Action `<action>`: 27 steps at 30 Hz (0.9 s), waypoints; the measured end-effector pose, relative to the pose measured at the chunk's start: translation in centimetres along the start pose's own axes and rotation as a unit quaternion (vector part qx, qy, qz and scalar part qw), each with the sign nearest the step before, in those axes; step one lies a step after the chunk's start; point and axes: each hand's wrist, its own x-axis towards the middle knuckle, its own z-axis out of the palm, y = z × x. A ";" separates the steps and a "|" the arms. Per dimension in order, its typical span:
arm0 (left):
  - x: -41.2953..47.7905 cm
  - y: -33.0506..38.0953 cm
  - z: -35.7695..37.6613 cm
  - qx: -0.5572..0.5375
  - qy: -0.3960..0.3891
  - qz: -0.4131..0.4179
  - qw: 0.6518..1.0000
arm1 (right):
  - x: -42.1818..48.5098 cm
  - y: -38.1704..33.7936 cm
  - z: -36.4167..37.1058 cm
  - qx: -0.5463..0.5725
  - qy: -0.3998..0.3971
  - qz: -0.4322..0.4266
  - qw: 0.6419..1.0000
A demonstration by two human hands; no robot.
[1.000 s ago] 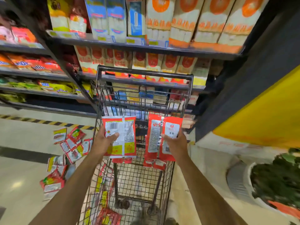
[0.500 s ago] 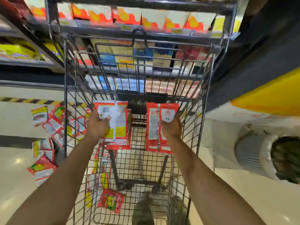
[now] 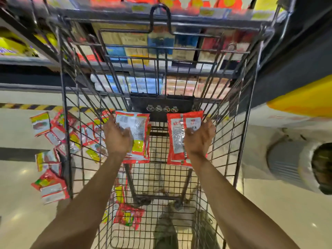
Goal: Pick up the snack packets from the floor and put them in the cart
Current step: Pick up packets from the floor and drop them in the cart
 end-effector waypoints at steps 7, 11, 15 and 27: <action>-6.5 0.8 -7.8 0.009 -0.031 0.175 0.984 | -5.7 -6.0 -7.7 0.068 -0.003 -0.146 0.987; -10.3 4.2 -15.5 0.019 -0.052 0.244 0.968 | -10.5 -10.9 -14.0 0.058 0.002 -0.203 0.977; -14.8 8.3 -23.8 0.094 -0.048 0.326 0.939 | -17.1 -14.8 -21.6 0.027 -0.003 -0.274 0.961; -34.9 4.6 -43.6 0.283 0.117 0.343 0.888 | -39.7 -10.3 -36.1 -0.214 0.109 -0.456 0.857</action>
